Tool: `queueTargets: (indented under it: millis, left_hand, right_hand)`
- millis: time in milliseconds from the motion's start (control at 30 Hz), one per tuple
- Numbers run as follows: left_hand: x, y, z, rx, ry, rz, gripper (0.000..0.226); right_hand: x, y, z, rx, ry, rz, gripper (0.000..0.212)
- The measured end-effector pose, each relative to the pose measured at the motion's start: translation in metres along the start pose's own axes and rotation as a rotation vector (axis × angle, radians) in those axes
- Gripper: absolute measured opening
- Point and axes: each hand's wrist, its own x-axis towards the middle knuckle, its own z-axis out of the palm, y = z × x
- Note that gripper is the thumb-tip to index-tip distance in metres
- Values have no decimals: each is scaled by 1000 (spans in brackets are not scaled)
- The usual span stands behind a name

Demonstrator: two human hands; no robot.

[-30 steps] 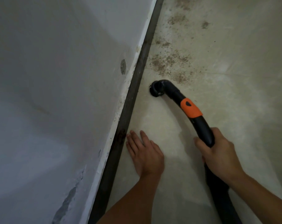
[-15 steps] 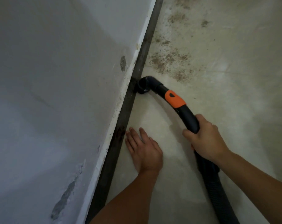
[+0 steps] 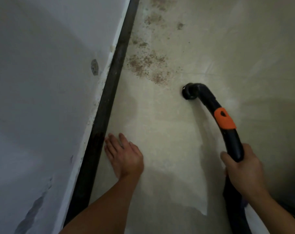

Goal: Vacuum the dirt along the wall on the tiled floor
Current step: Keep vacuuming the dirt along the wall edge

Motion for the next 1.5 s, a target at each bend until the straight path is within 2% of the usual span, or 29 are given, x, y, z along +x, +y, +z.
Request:
queueTargets:
  millis: [200,300,433,600,833,1000,1200,1367,1500]
  left_hand:
    - [-1,1,-1,18,0,0,51]
    - [0,2,-2,29,-12,-1,52]
    - [1,2,-1,32,-16,-8,52]
    - [1,3,-2,30,-16,-13,53]
    - [0,4,-3,45,-33,-22,53]
    - [1,3,-3,57,-44,-16,53]
    - [1,5,-4,50,-51,-21,54]
    - [-1,6,-5,51,-64,-19,55]
    - [0,6,-5,51,-65,-17,55]
  right_hand:
    - [3,-21,30,-22,-150,-88,19]
    - [31,-22,29,-23,-49,-74,21]
    - [86,-32,20,34,114,35,29]
    - [107,-58,29,62,14,-19,22]
    - [29,-38,43,-38,-131,-100,22]
    - [74,-61,50,-39,-21,-98,24]
    - [51,-62,66,-94,-157,-173,26]
    - [103,-74,58,-19,25,-63,33]
    - [127,-98,65,7,-2,-84,27]
